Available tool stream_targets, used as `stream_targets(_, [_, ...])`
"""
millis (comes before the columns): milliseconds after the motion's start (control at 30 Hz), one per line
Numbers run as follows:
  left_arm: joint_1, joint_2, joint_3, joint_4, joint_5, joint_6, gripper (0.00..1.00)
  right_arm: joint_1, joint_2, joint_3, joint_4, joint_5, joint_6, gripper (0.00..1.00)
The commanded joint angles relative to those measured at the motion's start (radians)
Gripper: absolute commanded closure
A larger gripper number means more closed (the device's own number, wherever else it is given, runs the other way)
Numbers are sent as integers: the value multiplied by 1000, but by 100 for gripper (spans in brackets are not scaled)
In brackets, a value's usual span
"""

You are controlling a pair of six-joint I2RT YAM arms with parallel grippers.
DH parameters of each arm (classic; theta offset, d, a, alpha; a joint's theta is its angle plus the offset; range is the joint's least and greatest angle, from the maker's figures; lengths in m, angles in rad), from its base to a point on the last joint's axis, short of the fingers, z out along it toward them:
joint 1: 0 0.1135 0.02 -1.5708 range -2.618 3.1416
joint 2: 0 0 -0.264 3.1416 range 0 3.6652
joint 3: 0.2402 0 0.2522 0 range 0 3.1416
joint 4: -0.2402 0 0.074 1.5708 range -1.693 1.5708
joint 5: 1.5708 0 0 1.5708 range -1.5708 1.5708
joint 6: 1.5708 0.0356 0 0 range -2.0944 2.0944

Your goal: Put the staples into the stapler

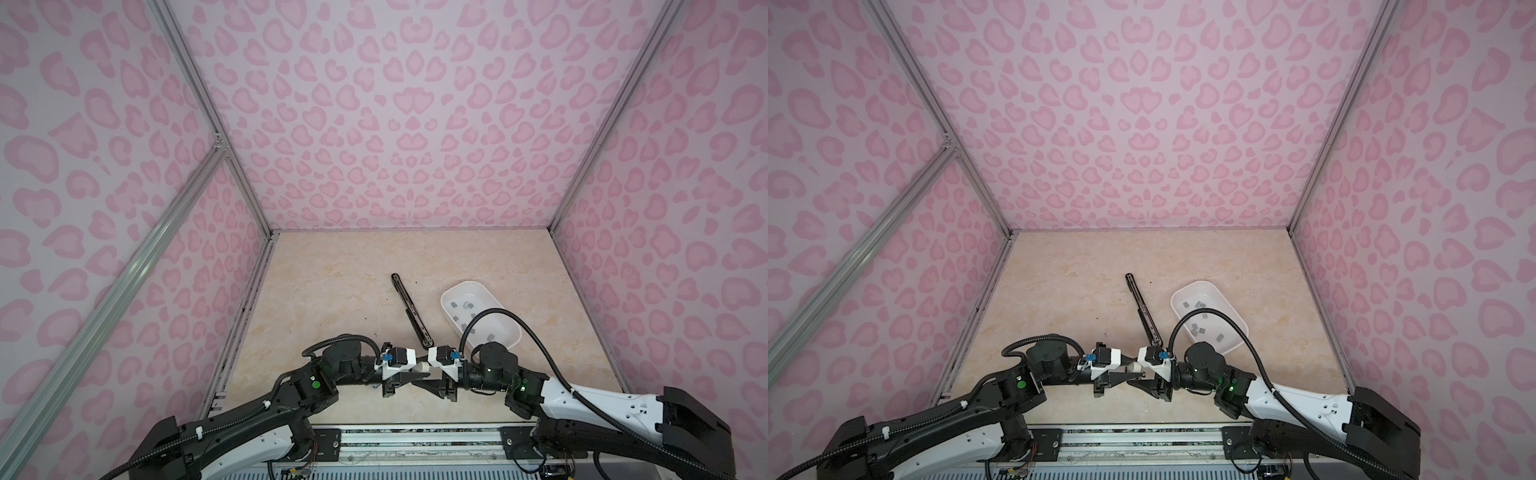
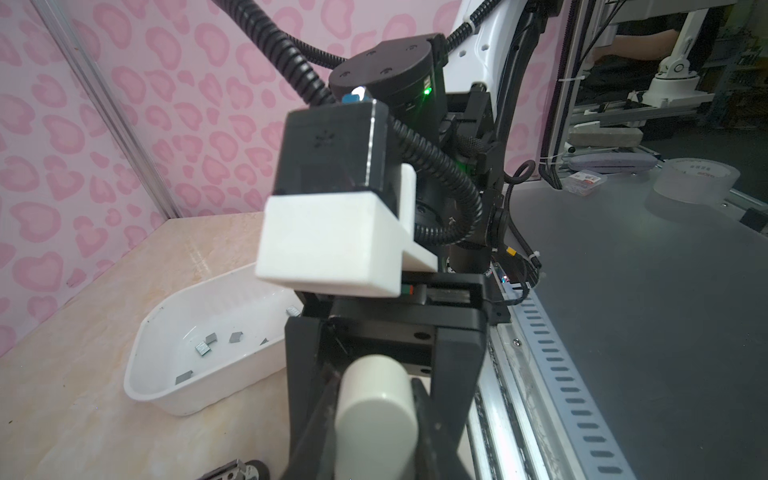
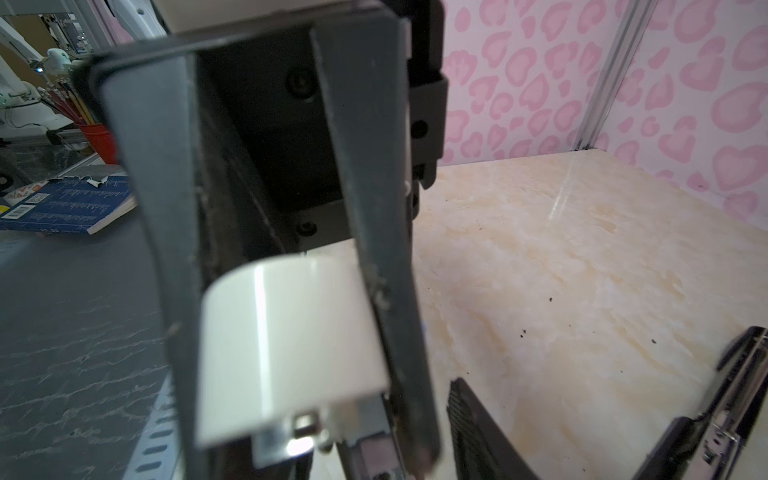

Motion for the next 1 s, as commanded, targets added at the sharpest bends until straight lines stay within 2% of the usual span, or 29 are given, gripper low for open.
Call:
stream_targets(0, [1,9,16,20,30,13,96,0,10,7,45,-17,6,54])
stream_targets(367, [1,13,18,16,27,11,96,-1,-2,-4,59,8,14,56])
stream_targets(633, [1,8,15,26,13,3,96,0,-12,-17,63,25,29,73])
stream_targets(700, [1,6,12,34,-10,-9,87,0,-8,-16,65,35,39,76])
stream_targets(800, [1,-1,3,53,-72,-38,65,11,-12,-17,65,67,50,78])
stream_targets(833, [1,-4,1,56,-95,-45,12,17,-14,-17,65,84,54,79])
stream_targets(867, [1,-7,0,57,-124,-52,2,22,-16,-17,62,102,56,79])
stream_targets(967, [1,-19,-4,58,-197,-71,2,34,-16,-20,55,159,68,79])
